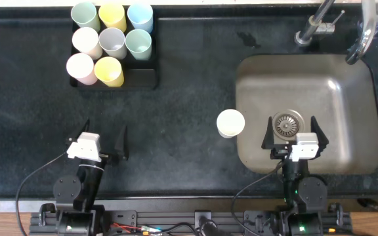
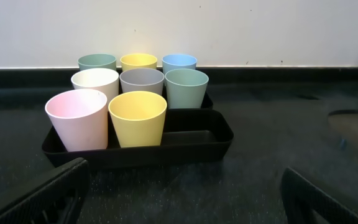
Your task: Store Cups
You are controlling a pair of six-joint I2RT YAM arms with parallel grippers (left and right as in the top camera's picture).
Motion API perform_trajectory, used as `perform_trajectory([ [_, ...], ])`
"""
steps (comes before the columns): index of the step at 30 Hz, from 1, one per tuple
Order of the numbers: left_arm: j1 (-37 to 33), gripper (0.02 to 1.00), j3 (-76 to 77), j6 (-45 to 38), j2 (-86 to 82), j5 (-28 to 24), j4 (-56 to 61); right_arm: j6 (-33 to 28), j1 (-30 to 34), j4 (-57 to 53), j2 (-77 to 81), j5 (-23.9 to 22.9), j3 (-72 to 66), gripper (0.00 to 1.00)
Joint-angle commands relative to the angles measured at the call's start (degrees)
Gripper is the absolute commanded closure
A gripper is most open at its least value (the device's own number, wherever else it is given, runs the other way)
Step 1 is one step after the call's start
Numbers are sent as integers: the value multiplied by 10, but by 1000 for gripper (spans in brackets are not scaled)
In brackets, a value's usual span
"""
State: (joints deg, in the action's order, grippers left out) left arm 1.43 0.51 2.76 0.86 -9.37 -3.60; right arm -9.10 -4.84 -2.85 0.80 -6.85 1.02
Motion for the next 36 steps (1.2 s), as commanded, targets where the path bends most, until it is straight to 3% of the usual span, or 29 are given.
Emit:
perform_trajectory([
  [1,2,18,-1,-8,-5,5,-2,54,4,-14,-1,-1,17,3],
  [10,2,18,-1,-8,-5,5,-2,117,3,-195,146,16,278,7],
  [21,2,18,-1,-9,-5,5,-2,117,3,-506,384,123,629,3],
  [24,2,18,-1,-9,-5,5,-2,118,3,-594,464,171,708,5],
  [29,2,18,-1,-9,-5,5,-2,117,-13,-689,570,231,798,7],
  [36,2,20,-1,-9,-5,5,-2,97,-56,-812,678,234,816,3],
])
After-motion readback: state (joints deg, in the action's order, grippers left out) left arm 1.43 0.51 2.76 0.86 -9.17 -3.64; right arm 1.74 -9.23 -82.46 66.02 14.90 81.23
